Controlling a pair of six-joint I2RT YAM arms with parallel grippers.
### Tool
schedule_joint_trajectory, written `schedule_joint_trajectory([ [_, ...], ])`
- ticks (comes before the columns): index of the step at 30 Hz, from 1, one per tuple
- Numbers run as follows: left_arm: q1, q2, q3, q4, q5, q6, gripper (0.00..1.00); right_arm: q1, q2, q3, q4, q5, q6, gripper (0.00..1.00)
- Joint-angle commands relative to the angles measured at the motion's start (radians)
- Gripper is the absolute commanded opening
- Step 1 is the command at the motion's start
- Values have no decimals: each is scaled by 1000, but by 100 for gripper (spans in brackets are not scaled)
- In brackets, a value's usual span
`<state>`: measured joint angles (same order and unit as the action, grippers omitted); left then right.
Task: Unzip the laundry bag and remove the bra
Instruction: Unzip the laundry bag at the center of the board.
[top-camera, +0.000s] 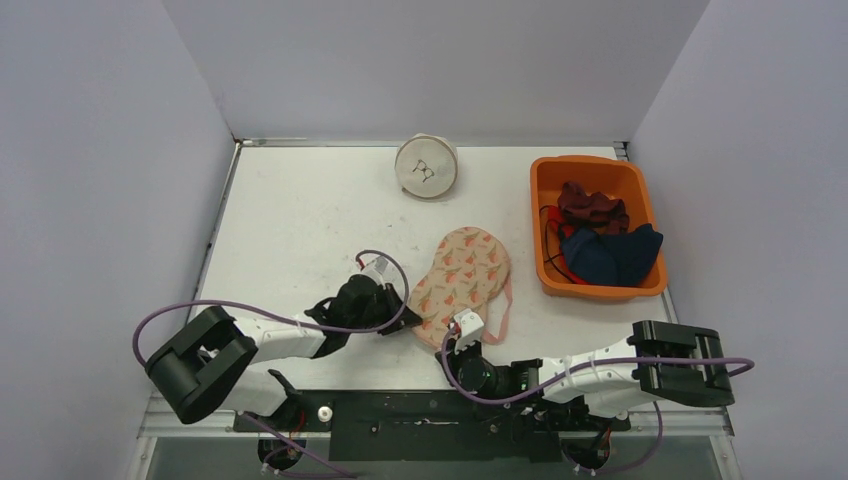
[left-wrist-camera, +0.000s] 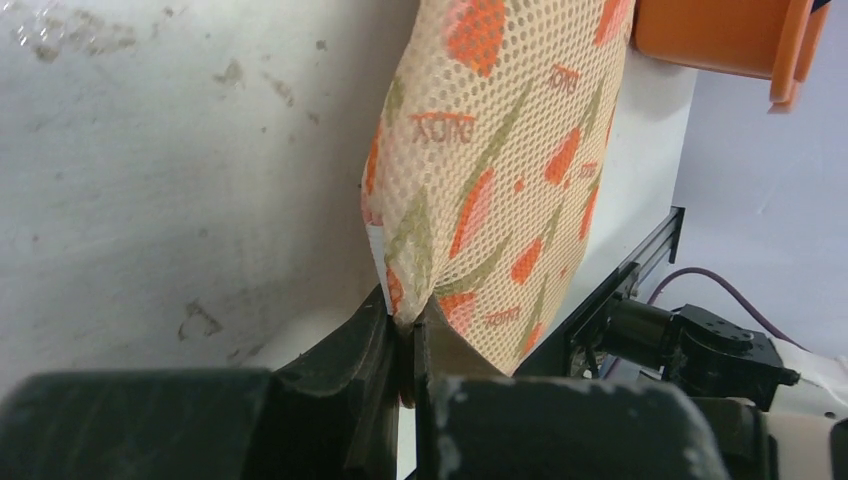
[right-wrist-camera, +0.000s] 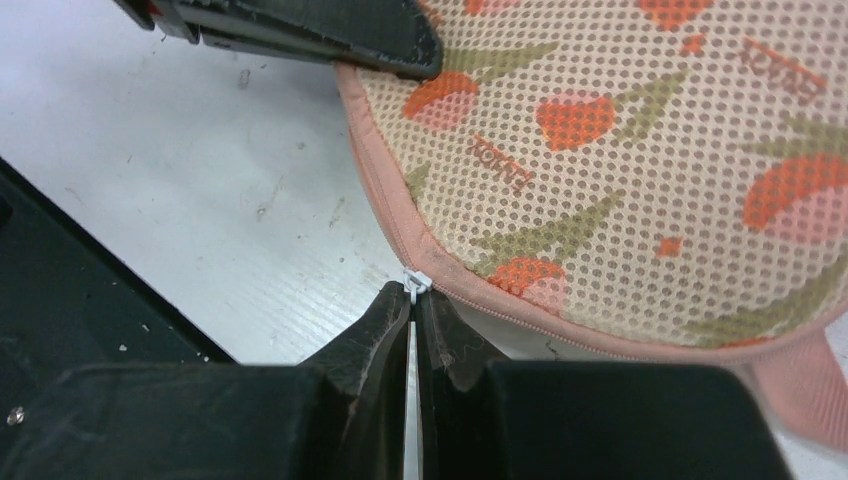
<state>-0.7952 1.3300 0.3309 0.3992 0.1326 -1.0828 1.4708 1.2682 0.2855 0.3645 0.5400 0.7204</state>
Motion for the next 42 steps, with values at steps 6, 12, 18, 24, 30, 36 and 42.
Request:
schedule_joint_trajectory([
  [6, 67, -49, -3, 0, -12, 2, 63, -3, 80, 70, 96, -11, -29, 5],
  [12, 19, -383, -131, -216, -121, -119, 95, -40, 143, 117, 157, -87, -70, 5],
  [18, -121, -619, -252, -246, -267, -330, 93, -64, 191, 133, 258, -164, -105, 5],
  [24, -180, -542, -271, -125, -338, -404, 84, -65, 210, 121, 325, -199, -119, 5],
  [30, -184, -352, -243, -9, -353, -434, 66, -64, 211, 107, 332, -196, -118, 5],
  [36, -185, -247, -214, 70, -358, -435, 35, -64, 205, 90, 326, -193, -108, 5],
  [42, -182, -265, -211, 39, -383, -429, 7, -64, 181, 75, 294, -176, -98, 5],
])
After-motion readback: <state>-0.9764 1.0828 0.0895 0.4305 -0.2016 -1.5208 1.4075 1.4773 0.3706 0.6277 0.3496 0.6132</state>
